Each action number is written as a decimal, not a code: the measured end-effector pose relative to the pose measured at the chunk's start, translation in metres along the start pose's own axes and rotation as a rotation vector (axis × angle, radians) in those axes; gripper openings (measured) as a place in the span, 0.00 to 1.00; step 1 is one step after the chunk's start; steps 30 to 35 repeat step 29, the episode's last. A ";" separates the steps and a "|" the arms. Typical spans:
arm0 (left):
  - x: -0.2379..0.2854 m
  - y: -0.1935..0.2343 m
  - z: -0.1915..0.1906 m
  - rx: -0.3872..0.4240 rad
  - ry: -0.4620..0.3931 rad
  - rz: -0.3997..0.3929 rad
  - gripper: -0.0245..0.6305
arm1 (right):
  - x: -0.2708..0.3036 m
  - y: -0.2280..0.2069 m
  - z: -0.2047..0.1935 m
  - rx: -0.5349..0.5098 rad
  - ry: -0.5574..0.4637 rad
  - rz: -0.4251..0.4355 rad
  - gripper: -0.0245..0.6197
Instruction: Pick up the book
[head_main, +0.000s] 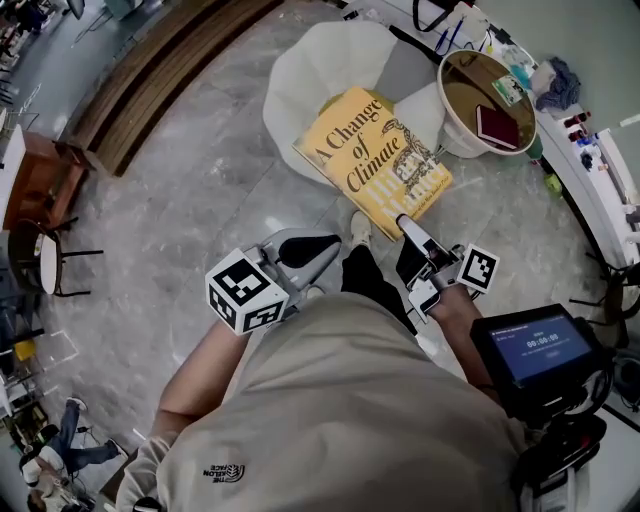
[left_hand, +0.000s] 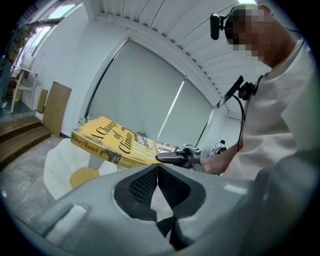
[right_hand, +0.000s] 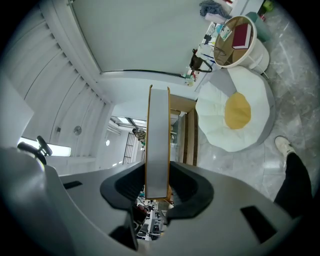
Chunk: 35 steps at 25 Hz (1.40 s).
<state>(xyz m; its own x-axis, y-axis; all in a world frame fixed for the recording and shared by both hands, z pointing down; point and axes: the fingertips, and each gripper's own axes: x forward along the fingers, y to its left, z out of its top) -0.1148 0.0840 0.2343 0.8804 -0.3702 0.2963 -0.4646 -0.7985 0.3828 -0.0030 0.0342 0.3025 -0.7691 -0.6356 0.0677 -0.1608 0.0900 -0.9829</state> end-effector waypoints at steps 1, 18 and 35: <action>0.000 0.000 0.000 0.000 0.002 0.000 0.05 | 0.000 0.001 -0.001 0.003 -0.001 0.002 0.27; 0.005 0.000 -0.007 0.002 0.011 -0.001 0.05 | -0.001 0.003 -0.002 -0.028 0.007 0.023 0.27; 0.010 -0.003 -0.009 0.005 0.019 -0.015 0.05 | 0.001 0.002 0.001 -0.054 0.007 0.021 0.27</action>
